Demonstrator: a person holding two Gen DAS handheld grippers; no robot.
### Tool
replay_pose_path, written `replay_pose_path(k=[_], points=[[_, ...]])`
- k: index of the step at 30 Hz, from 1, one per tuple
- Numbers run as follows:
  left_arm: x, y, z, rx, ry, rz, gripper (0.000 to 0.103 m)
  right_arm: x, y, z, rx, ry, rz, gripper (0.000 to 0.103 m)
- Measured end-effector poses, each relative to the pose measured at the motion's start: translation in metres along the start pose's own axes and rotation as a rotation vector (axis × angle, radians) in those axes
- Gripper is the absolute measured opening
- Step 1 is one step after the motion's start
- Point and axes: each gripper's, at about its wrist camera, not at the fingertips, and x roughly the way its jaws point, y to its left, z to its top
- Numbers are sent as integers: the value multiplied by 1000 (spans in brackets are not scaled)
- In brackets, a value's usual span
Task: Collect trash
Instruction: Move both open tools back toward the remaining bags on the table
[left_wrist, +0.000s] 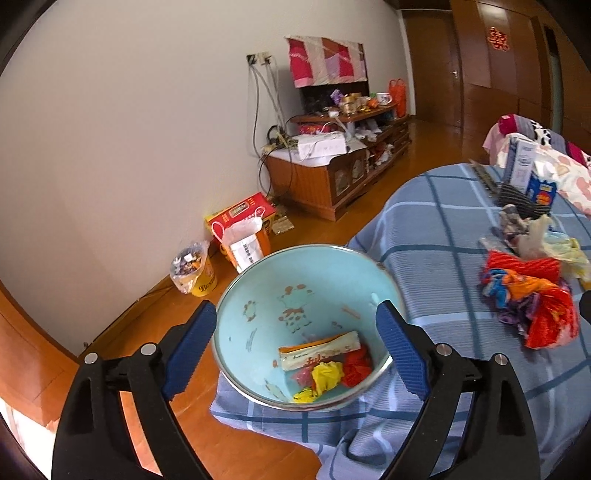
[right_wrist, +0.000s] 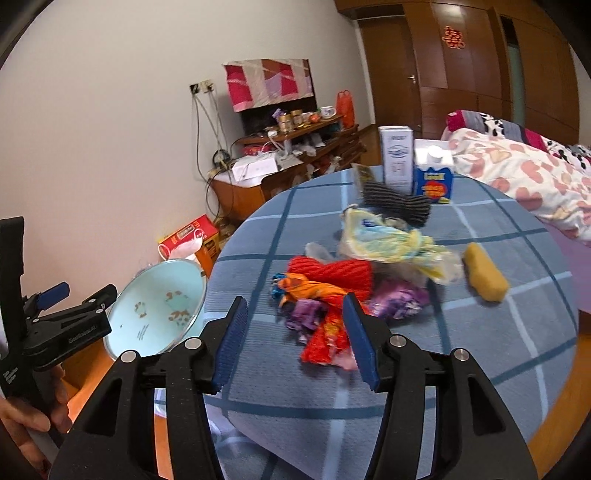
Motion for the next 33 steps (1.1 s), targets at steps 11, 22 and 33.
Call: replay_pose_path(k=[11,22,33], points=[[-31,-23,2,31,-46,-41,88,-30,-31,-7,52,-33,-55,54],[-46,-40,-1,58,-59,-80,91,-46,-61,-15,91,-45,-107,54],[-21,-92,-21,131,16,-181,91,-39,-114,-30,167,-5,-203,53]])
